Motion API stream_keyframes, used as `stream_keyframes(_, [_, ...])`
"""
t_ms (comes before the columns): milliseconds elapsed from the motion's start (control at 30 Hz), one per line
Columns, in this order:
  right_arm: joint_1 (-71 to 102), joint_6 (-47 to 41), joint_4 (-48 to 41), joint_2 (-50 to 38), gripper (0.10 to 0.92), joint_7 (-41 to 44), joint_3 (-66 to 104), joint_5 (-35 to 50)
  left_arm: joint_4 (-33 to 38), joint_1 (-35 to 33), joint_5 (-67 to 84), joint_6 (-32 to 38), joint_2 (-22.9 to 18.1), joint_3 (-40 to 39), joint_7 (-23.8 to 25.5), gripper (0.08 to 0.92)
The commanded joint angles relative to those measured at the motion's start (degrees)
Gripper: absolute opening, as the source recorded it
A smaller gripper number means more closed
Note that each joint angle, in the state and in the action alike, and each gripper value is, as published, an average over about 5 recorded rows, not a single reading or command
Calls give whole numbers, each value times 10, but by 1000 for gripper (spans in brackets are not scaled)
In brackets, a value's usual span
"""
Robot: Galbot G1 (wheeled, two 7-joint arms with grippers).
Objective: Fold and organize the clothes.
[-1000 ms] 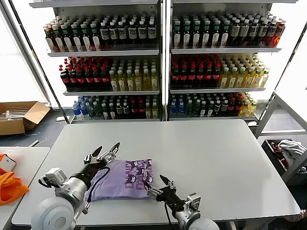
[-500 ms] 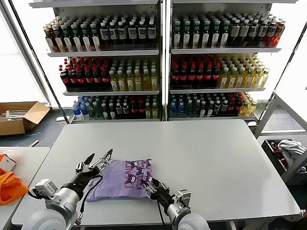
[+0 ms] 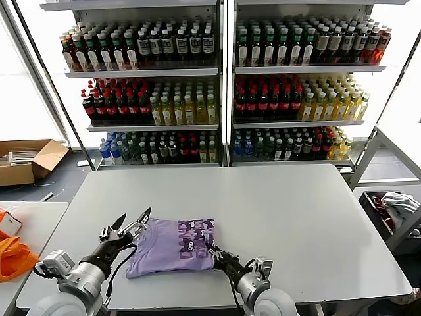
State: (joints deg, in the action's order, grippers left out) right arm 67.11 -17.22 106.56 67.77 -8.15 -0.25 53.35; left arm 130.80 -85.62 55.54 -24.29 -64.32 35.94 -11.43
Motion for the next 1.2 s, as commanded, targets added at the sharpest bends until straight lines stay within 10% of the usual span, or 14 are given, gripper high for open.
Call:
stream_keyframes(33, [30, -7, 27, -55, 121, 46, 90, -19, 1, -3, -2, 0, -2, -1, 2, 823])
stream_keyframes(533, [114, -29, 66, -85, 168, 85, 203, -261, -6, 15, 0, 0, -12, -25, -4, 822])
stream_keyframes(1200, [-9, -25, 21, 33, 768, 40, 52, -285, 1, 0, -5, 1, -22, -22, 0, 822])
